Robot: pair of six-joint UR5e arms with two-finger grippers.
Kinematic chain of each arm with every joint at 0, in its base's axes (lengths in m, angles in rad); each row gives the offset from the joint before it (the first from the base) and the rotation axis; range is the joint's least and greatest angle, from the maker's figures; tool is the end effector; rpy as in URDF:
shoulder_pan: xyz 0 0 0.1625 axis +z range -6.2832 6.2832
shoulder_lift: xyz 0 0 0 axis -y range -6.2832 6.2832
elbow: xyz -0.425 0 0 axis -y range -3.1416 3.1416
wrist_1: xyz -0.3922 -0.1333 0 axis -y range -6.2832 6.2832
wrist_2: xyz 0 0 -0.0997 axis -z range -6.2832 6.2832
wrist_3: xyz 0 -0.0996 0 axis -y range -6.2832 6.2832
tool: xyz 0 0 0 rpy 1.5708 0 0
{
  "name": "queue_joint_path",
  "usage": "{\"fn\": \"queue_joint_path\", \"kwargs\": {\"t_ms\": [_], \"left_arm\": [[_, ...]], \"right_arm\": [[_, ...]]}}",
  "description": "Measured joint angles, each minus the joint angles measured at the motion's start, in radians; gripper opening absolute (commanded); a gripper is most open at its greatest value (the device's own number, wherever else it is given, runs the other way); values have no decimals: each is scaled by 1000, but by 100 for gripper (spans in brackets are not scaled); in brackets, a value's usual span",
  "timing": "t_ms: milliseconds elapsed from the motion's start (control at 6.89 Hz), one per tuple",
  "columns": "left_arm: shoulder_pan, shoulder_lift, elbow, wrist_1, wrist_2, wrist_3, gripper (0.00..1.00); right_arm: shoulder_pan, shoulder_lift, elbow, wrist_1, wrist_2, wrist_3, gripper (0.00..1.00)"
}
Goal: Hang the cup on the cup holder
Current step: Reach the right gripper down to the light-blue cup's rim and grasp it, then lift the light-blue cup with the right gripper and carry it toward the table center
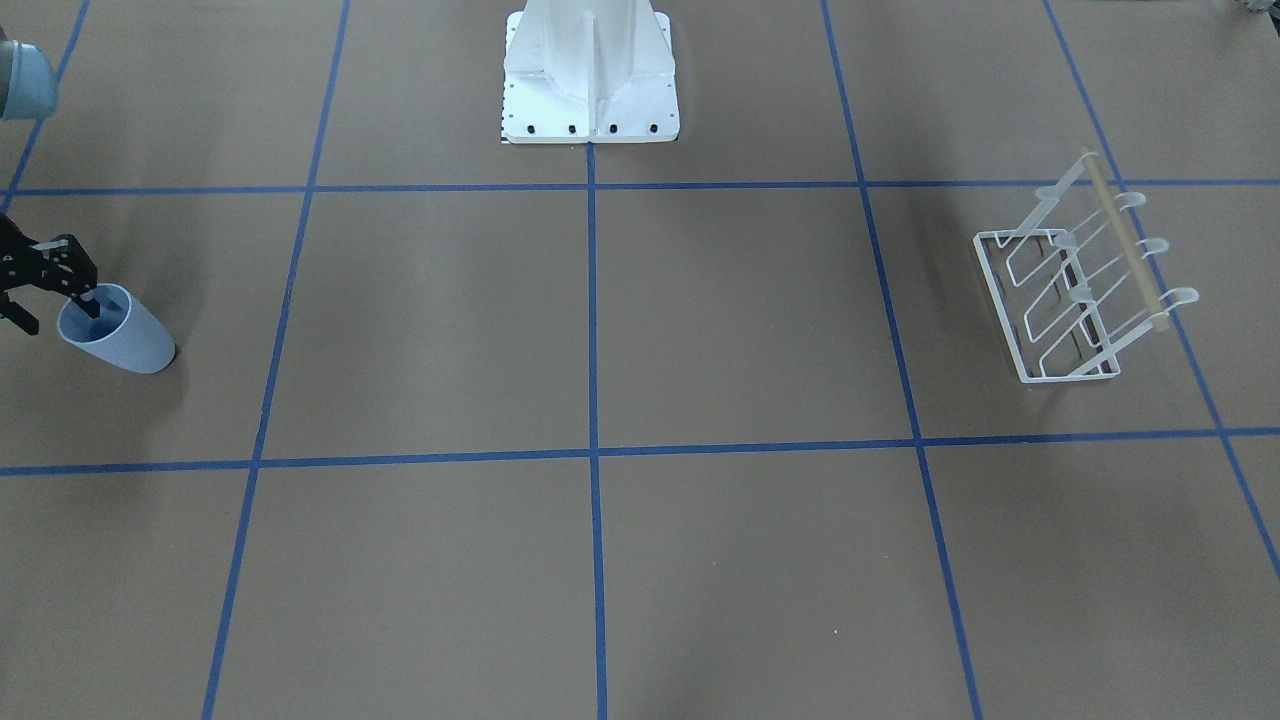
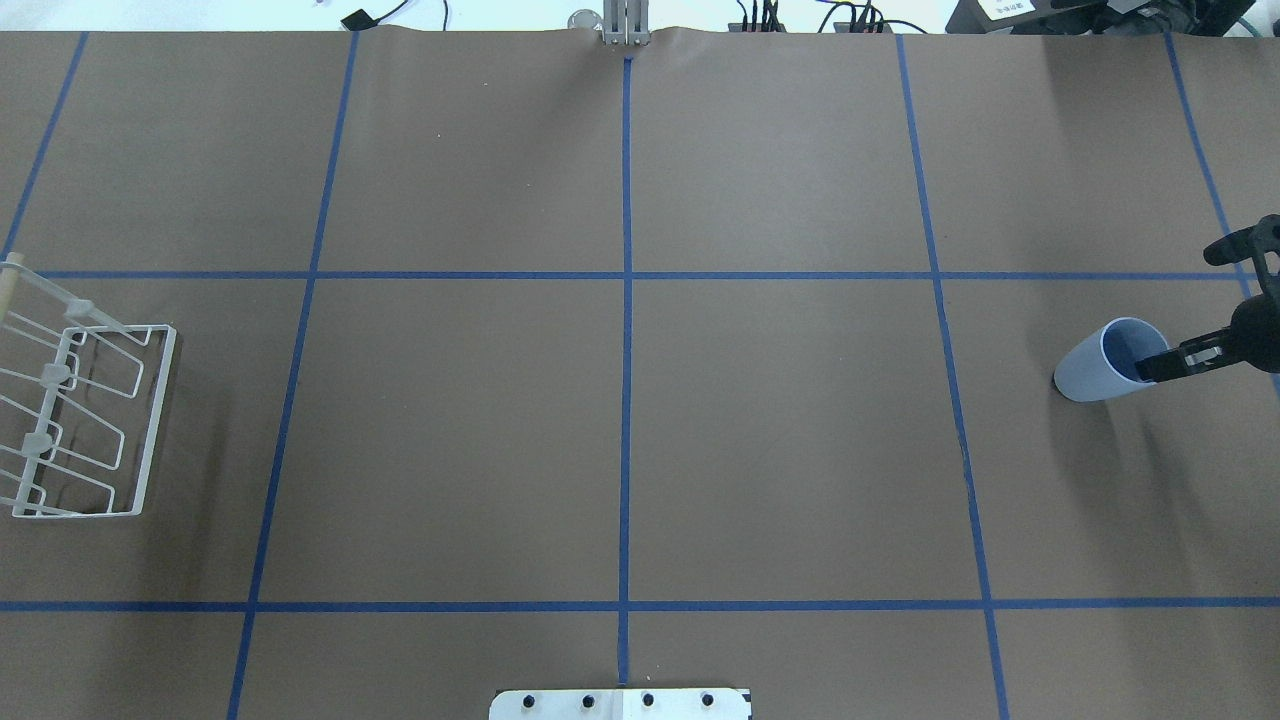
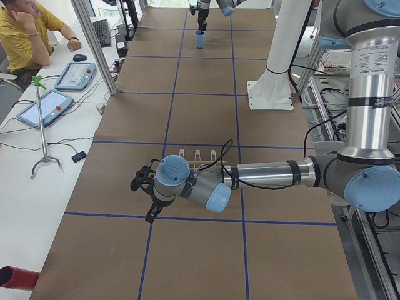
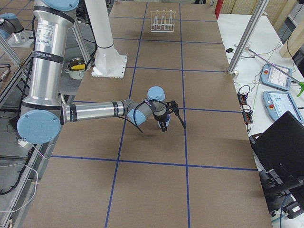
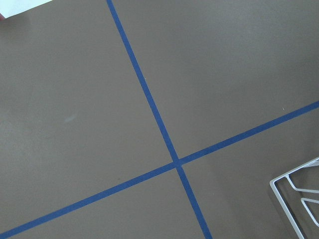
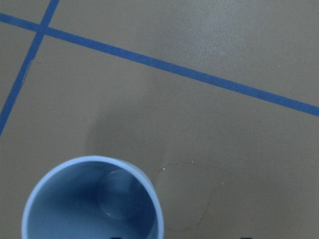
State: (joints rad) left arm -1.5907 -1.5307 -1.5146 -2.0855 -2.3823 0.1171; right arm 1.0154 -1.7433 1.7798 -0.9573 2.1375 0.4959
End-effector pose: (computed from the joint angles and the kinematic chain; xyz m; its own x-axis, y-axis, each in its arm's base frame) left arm -0.0708 -0.4910 0.6470 0.6915 0.3858 -0.6107 -0.0630 0.8745 0.4810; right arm -0.1690 -0.4238 0.5734 0.6796 -0.3122 0.6639 0.1096 0.9380 0.3289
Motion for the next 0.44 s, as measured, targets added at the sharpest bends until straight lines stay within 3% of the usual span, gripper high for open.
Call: {"fn": "queue_joint_path", "kwargs": {"t_ms": [435], "left_arm": [[1, 15, 0, -14, 0, 1, 98]], "right_arm": [[17, 19, 22, 1, 57, -6, 0]]}}
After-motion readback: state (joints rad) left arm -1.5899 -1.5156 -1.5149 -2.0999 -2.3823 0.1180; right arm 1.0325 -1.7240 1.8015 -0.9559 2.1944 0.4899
